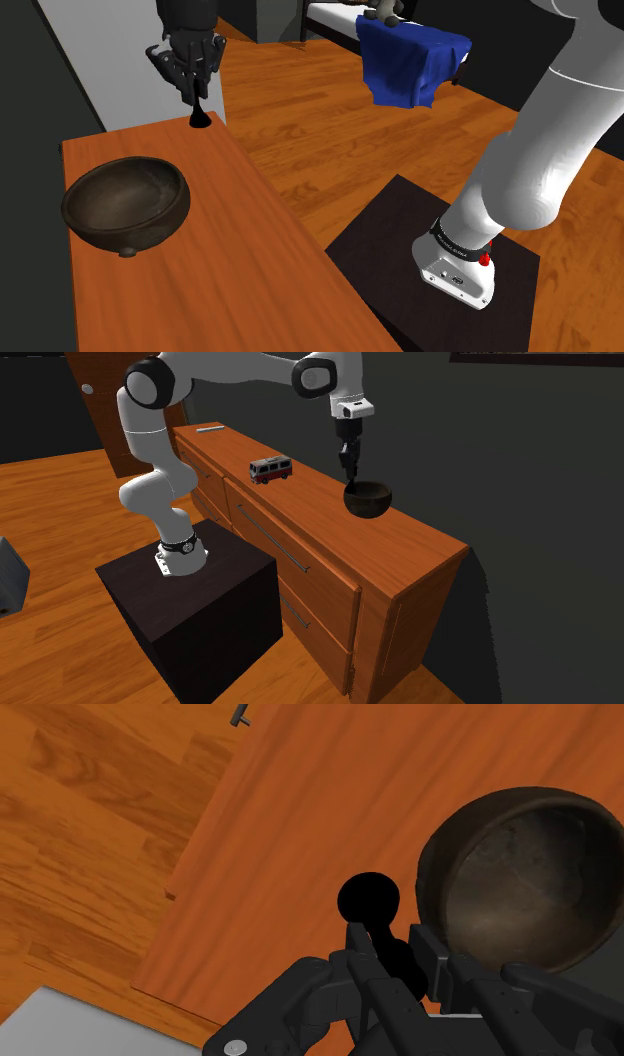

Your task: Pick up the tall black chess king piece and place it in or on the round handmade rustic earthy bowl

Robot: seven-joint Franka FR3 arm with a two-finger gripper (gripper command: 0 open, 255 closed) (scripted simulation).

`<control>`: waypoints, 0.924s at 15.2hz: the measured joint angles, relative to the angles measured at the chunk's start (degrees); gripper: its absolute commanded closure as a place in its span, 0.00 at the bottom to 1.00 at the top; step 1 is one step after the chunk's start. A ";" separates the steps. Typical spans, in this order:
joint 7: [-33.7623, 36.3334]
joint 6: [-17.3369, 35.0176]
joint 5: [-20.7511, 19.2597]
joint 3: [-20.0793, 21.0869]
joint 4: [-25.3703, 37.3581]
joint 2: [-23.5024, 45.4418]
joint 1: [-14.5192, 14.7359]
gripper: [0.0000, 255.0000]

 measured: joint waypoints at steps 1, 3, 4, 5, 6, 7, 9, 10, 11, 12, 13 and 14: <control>0.00 -0.65 -0.07 0.02 0.79 0.15 0.03 1.00; -0.13 -1.87 0.00 0.01 1.95 0.07 0.02 1.00; 0.54 -2.18 -0.44 0.27 2.88 0.81 0.43 1.00; 1.67 -2.61 -0.86 0.74 3.61 1.27 1.10 1.00; 3.14 -3.43 -1.81 1.31 5.73 2.82 2.09 1.00; 4.70 -4.30 -2.91 1.84 8.06 4.60 3.19 1.00; 7.56 -6.02 -4.86 2.69 12.22 7.68 5.44 1.00; 8.89 -7.11 -6.06 3.02 15.01 9.69 6.76 1.00; 10.41 -8.16 -7.32 3.33 17.78 11.81 8.30 1.00; 11.73 -9.30 -8.62 3.52 20.84 14.11 9.91 1.00; 12.92 -10.68 -9.75 3.66 23.89 16.12 11.53 1.00; 14.19 -12.20 -11.05 3.74 27.48 18.47 13.50 1.00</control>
